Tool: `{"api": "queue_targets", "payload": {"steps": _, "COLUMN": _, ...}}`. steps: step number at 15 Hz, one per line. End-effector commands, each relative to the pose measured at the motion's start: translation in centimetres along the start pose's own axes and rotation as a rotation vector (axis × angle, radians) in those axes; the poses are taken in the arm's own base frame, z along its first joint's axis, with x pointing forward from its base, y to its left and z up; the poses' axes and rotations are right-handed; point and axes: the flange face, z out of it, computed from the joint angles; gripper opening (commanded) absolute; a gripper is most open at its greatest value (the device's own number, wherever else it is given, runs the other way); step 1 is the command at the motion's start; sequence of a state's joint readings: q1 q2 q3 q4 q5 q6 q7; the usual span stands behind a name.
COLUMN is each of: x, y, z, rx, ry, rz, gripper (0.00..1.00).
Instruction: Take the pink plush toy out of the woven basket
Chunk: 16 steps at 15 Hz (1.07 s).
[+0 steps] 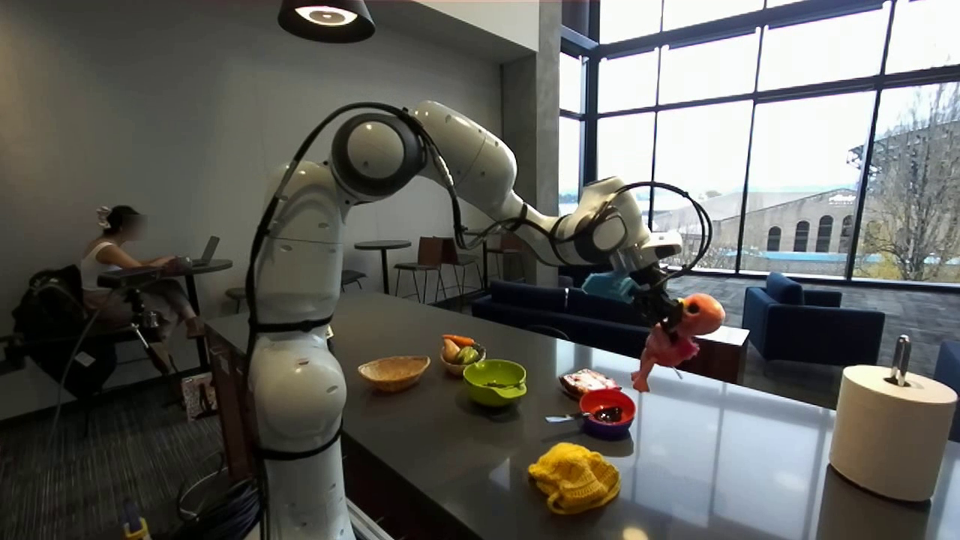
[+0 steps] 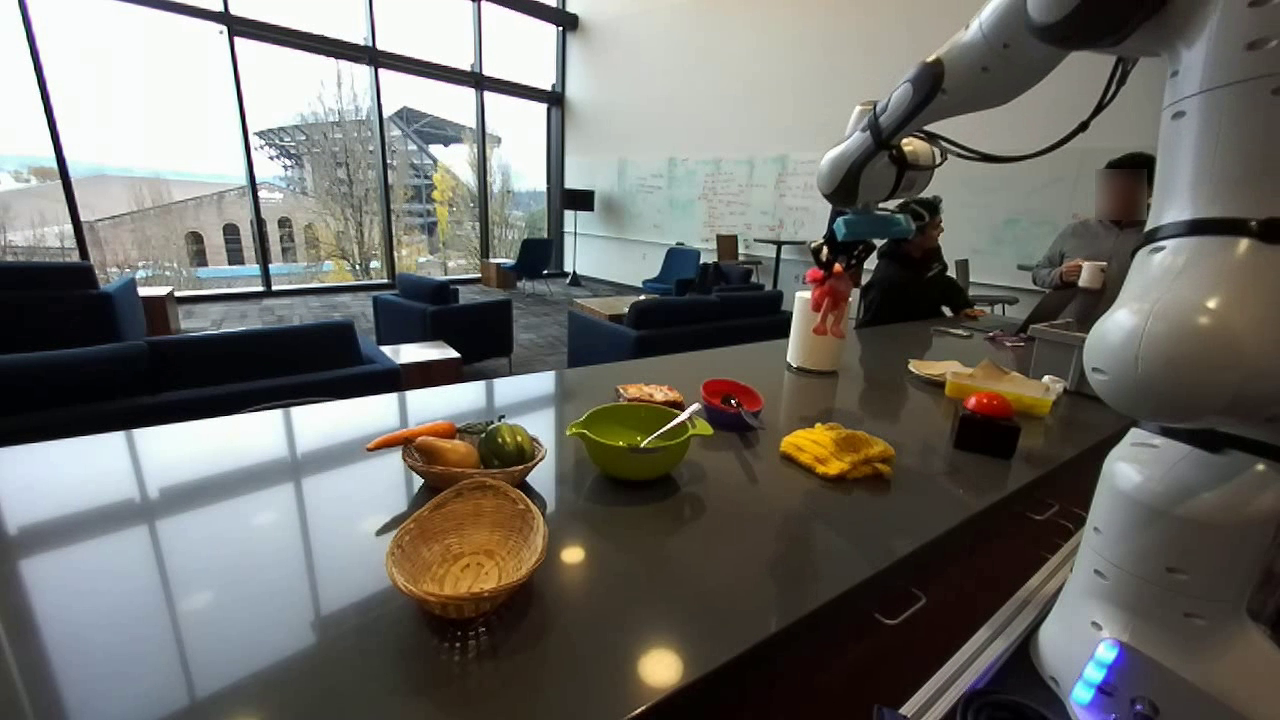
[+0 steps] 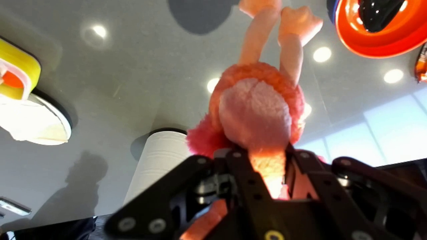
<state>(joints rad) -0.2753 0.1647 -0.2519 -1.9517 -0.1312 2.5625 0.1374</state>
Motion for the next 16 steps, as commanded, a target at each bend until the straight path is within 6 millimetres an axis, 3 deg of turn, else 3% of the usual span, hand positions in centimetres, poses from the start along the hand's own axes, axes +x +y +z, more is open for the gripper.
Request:
{"api": "queue_targets", "payload": {"steps": 1, "x": 1.1, "y": 1.9, "z": 2.4, "rx": -0.024, "ry": 0.015, "rz": -0.028, "gripper": 0.06}}
{"api": "queue_targets", "payload": {"steps": 9, "x": 0.0, "y": 3.6, "z": 8.5, "rx": -0.061, "ry": 0.005, "rz": -0.026, "gripper": 0.06}}
{"api": "queue_targets", "payload": {"steps": 16, "x": -1.8, "y": 3.1, "z": 11.8, "rx": -0.074, "ry": -0.005, "rz": -0.020, "gripper": 0.06}}
